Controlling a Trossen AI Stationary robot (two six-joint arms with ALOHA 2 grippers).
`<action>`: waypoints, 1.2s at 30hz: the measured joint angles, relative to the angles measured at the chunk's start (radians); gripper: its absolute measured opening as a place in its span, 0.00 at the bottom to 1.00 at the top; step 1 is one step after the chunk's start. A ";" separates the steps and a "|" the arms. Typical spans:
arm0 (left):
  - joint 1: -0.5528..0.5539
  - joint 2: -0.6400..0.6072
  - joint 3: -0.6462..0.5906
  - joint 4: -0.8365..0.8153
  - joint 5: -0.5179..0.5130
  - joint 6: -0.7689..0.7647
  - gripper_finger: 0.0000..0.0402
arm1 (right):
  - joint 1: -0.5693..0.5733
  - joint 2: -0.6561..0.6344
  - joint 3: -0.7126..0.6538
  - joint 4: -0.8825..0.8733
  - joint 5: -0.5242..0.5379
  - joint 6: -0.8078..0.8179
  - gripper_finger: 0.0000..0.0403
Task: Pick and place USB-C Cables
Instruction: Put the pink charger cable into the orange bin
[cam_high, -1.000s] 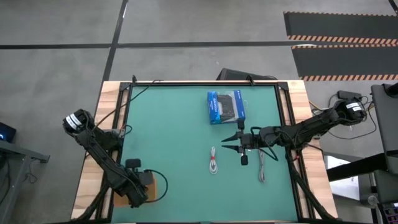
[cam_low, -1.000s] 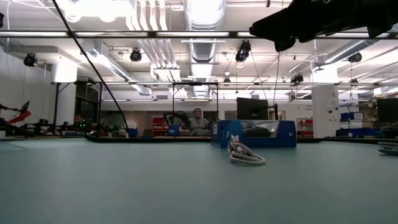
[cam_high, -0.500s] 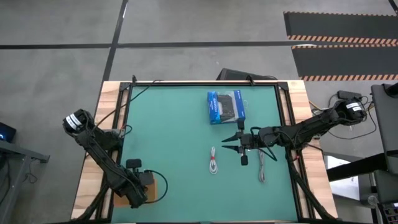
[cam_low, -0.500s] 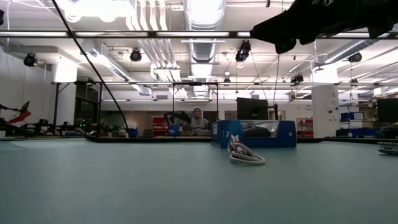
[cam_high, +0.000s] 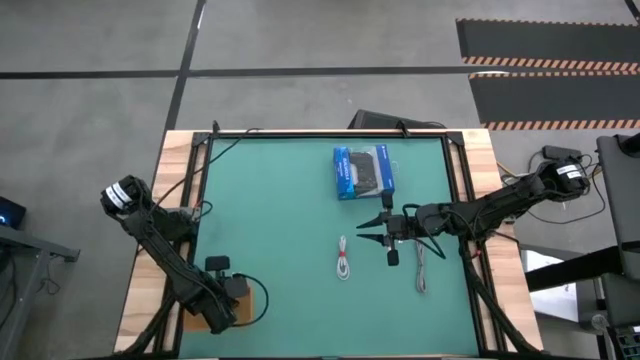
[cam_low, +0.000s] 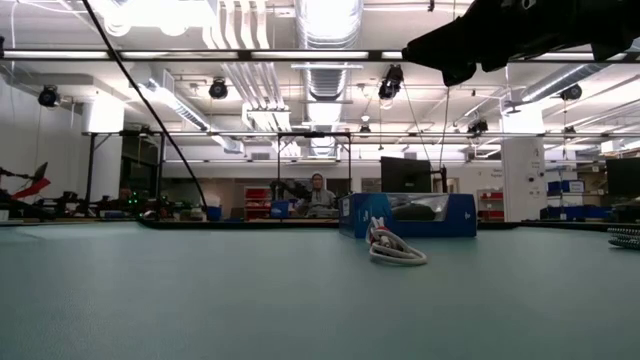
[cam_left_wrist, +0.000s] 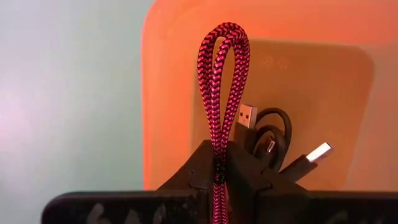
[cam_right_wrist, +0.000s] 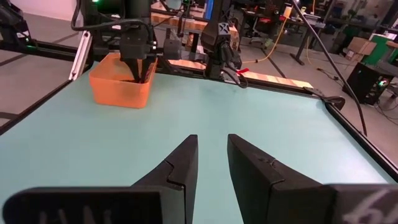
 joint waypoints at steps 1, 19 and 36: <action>0.000 0.000 -0.007 0.011 0.000 0.000 0.03 | 0.000 0.000 0.000 0.000 0.000 0.000 0.19; -0.008 0.000 -0.081 0.095 0.006 0.001 0.03 | 0.000 0.000 0.000 0.001 0.000 0.007 0.19; -0.008 0.000 -0.088 0.121 0.012 -0.027 0.13 | 0.000 0.000 0.000 0.001 0.000 0.007 0.19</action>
